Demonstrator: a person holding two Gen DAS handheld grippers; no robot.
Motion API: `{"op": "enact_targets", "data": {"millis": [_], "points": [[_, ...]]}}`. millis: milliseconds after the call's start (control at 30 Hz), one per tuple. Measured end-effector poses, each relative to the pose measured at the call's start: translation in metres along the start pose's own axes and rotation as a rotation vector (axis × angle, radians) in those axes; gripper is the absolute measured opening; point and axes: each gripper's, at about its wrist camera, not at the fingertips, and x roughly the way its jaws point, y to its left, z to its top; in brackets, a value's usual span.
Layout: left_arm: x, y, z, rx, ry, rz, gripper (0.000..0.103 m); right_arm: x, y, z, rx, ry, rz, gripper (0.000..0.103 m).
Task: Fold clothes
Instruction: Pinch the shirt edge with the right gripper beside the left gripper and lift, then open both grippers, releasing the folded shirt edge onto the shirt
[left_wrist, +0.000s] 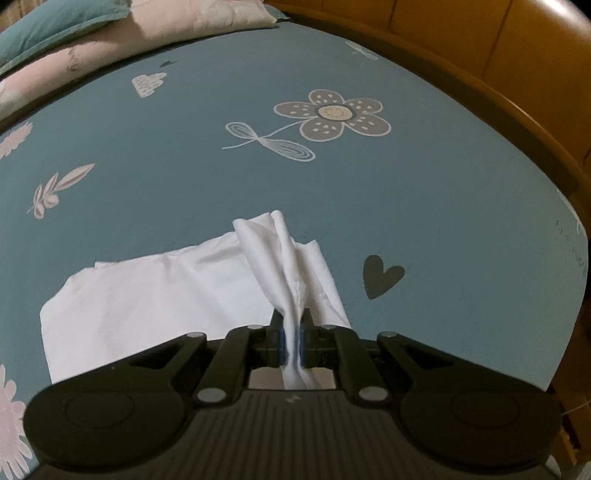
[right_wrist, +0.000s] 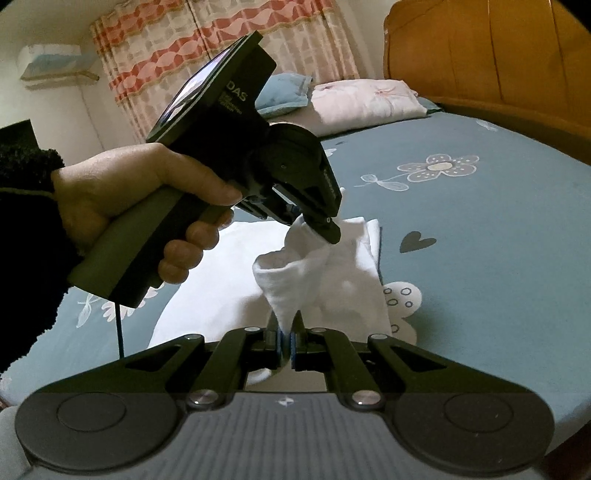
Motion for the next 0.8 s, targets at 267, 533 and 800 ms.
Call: {"op": "enact_targets", "data": {"millis": [267,533,800], "points": [[0.013,-0.010,0.004,-0.014,-0.019,-0.042,0.024,0.006,-0.026,-0.010,0.113,0.041,0.013,0.015],[-0.005,-0.012,0.008,0.003,-0.064,-0.103,0.039,0.003,-0.058,-0.015,0.283,0.064,0.030,0.043],[-0.054,0.029,-0.055,0.115,-0.115,-0.085,0.051,0.001,-0.075,-0.016,0.371,0.057,0.102,0.025]]}}
